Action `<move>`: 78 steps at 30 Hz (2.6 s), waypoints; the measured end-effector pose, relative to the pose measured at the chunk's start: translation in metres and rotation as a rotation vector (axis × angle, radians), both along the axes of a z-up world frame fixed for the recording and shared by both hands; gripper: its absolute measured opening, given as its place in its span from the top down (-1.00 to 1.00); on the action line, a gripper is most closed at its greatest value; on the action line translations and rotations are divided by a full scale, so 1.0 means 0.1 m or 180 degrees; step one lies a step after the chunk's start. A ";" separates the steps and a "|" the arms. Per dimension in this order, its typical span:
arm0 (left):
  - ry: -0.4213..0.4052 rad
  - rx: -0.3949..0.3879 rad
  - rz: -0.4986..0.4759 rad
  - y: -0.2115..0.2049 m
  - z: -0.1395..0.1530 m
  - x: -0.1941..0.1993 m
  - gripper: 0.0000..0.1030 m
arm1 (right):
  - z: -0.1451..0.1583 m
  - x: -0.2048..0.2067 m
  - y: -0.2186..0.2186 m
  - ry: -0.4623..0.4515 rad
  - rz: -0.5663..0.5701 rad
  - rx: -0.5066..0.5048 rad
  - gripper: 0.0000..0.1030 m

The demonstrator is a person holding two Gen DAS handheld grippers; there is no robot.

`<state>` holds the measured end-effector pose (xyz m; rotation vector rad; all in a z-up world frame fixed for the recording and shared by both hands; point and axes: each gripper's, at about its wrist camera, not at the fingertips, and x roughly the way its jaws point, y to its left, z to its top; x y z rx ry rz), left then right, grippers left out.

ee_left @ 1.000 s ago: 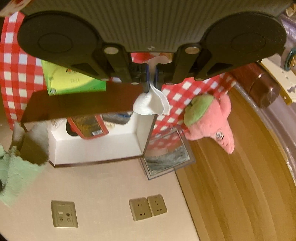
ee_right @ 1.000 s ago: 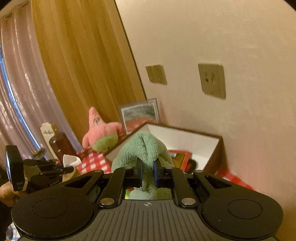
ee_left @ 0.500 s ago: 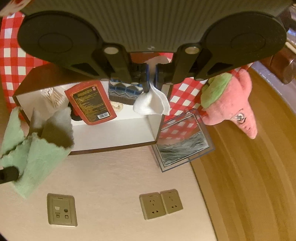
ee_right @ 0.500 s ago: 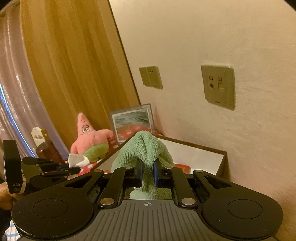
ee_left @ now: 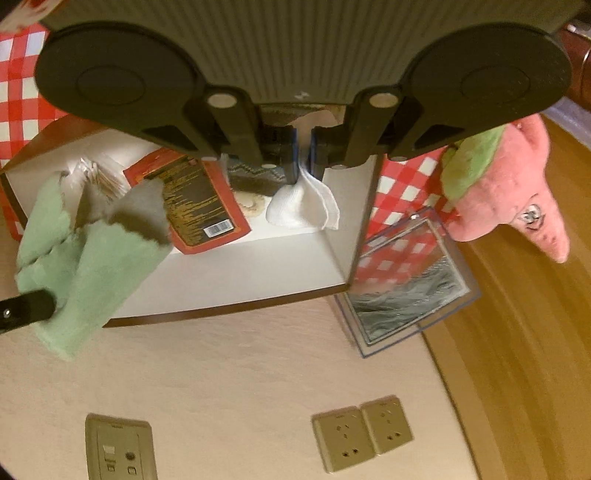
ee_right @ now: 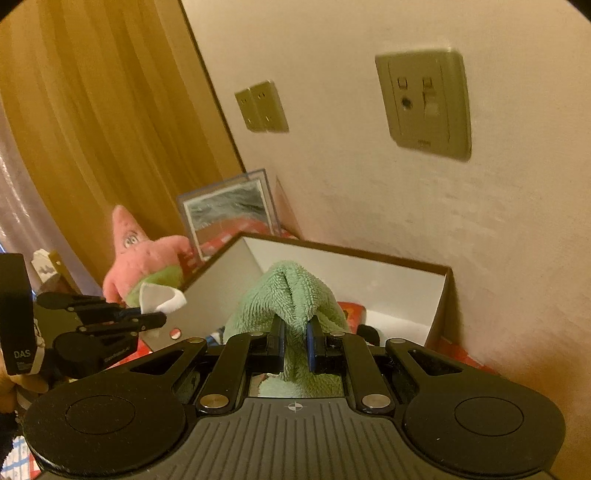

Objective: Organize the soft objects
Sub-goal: 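Lower the white tissue with the left tool while the right tool lowers the green towel into the box, then open both tools to release the tissue and towel into the box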

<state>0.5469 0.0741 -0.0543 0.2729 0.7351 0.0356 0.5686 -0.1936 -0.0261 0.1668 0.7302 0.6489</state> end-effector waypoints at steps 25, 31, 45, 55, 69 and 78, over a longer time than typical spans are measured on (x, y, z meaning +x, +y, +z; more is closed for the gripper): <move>0.0246 -0.0251 -0.0098 0.01 -0.24 0.39 0.21 | -0.25 0.23 0.15 0.0182 -0.0021 -0.0234 0.78; 0.0253 -0.0284 0.0010 0.12 -0.18 0.28 0.21 | -0.52 0.34 0.35 0.0479 0.0185 -0.0575 0.78; 0.0293 -0.0495 0.0245 0.28 -0.11 0.04 0.21 | -1.11 0.46 0.77 0.0762 0.0572 -0.1259 0.78; 0.0264 -0.0595 0.0420 0.40 -0.02 -0.07 0.19 | -0.74 0.21 0.58 0.0444 0.0410 -0.0938 -0.12; 0.0100 -0.0755 0.0553 0.39 0.27 -0.62 0.15 | -0.13 -0.36 0.08 0.0150 0.0120 -0.0393 -0.13; -0.0036 -0.0752 0.0663 0.36 0.45 -1.25 0.07 | 0.03 -0.93 0.05 0.0092 0.0259 -0.0193 -0.14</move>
